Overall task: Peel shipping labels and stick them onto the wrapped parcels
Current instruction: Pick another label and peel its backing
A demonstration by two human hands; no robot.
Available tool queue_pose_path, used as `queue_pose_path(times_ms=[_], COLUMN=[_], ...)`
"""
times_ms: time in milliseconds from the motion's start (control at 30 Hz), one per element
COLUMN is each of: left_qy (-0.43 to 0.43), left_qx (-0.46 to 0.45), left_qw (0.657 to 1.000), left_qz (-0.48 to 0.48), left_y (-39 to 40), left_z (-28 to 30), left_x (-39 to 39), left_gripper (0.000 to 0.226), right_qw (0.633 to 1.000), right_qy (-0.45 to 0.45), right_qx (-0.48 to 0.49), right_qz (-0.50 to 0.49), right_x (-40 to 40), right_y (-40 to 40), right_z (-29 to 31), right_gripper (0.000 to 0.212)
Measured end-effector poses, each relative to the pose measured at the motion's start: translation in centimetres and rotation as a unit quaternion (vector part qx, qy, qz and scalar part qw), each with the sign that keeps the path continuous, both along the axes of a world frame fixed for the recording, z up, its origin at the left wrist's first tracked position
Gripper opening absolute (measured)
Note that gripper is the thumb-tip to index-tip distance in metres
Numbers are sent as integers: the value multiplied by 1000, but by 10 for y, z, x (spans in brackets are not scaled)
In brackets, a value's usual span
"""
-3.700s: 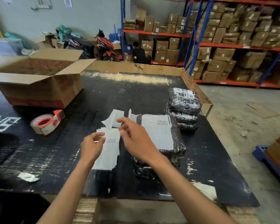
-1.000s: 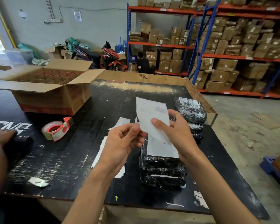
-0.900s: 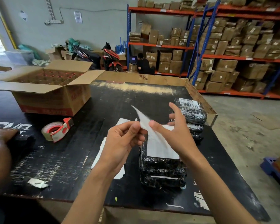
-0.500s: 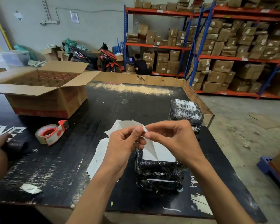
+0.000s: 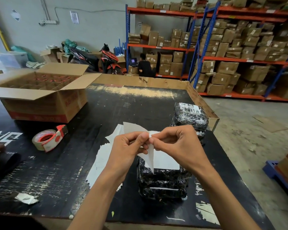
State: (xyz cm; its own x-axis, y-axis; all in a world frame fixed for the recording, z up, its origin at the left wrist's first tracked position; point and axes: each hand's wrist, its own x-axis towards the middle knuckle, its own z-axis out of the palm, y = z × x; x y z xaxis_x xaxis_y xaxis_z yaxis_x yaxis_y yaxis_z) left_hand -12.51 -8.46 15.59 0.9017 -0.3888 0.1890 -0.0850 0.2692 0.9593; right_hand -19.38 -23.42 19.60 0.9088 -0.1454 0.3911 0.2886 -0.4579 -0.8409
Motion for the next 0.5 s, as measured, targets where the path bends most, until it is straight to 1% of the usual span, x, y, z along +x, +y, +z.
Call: queue_pose_path(times_ms=[267, 400, 500], left_qy=[-13, -15, -22], left_qx=[16, 18, 21], left_qw=[998, 998, 998], left_qz=[-53, -63, -62], left_y=[4, 5, 5], left_z=[1, -1, -2], left_x=[5, 7, 8], left_gripper=[27, 26, 27], right_qw=[999, 999, 999], right_qy=[23, 22, 31], right_qx=[-23, -43, -20], right_qz=[0, -7, -21], right_x=[-1, -1, 0], right_y=[0, 2, 4], right_z=[6, 6, 4], right_gripper=[2, 6, 12])
